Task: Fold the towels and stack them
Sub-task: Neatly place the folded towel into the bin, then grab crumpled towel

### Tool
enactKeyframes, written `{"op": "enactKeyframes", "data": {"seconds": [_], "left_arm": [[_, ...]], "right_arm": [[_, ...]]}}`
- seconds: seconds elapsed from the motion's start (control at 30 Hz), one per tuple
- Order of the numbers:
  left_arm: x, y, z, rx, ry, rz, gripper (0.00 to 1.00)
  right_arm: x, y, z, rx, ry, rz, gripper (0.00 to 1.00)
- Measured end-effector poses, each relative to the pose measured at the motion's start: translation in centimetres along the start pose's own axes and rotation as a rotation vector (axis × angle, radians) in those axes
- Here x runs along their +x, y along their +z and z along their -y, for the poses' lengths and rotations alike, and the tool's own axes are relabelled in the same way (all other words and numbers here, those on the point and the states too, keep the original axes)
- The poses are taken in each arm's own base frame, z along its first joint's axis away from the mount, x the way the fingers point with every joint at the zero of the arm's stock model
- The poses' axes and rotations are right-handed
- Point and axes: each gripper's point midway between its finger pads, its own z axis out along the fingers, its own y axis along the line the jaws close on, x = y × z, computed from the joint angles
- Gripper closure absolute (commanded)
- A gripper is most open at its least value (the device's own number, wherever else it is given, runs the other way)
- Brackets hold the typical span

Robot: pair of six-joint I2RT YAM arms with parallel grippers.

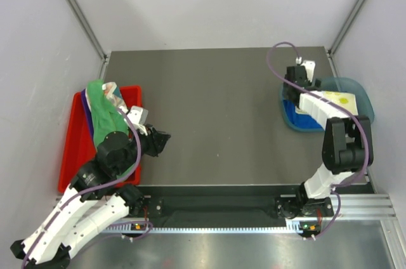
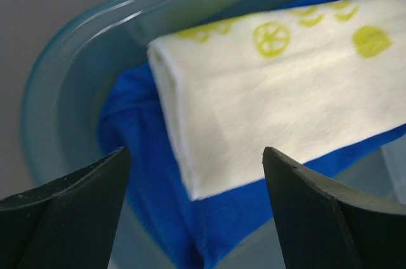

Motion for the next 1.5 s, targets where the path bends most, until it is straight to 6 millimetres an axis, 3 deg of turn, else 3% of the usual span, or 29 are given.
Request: {"op": "enactKeyframes", "data": {"seconds": [0.13, 0.37, 0.5, 0.53, 0.7, 0.8, 0.9, 1.03, 1.23, 1.5], "left_arm": [[0.4, 0.6, -0.4, -0.029, 0.002, -0.023, 0.70], [1.1, 1.5, -2.2, -0.139, 0.000, -0.052, 0.68], [1.8, 2.3, -4.3, -0.268, -0.011, -0.079, 0.58], [2.1, 2.5, -5.1, -0.317, -0.014, -0.090, 0.51], [2.9, 4.1, -9.1, -0.576, -0.039, -0.162, 0.46], [2.4, 5.2, -13.6, -0.749, -0.127, -0.198, 0.39], [1.6, 4.5, -18.9, -0.921, -0.248, -0.189, 0.40], [1.6, 2.7, -24.3, -1.105, -0.385, -0.168, 0.39], [3.0, 0.5, -29.3, -1.279, -0.523, -0.164, 0.45], [4.7, 1.5, -34.7, -1.382, -0.599, -0.161, 0.47]], "right_arm": [[1.7, -3.7, -2.1, -0.108, 0.004, 0.014, 0.15], [1.4, -10.8, -3.0, -0.301, 0.117, 0.142, 0.14], [3.4, -13.0, -4.7, -0.422, 0.112, 0.145, 0.13], [4.1, -13.3, -5.2, -0.452, 0.103, 0.135, 0.13], [6.2, -14.5, -6.7, -0.559, 0.073, 0.101, 0.13], [6.0, -15.3, -7.2, -0.612, 0.075, 0.109, 0.12], [5.6, -16.2, -8.0, -0.671, 0.079, 0.117, 0.12], [5.5, -17.1, -8.8, -0.738, 0.080, 0.120, 0.13], [5.7, -17.9, -9.4, -0.797, 0.076, 0.116, 0.12], [6.3, -18.2, -10.1, -0.845, 0.068, 0.103, 0.12]]}}
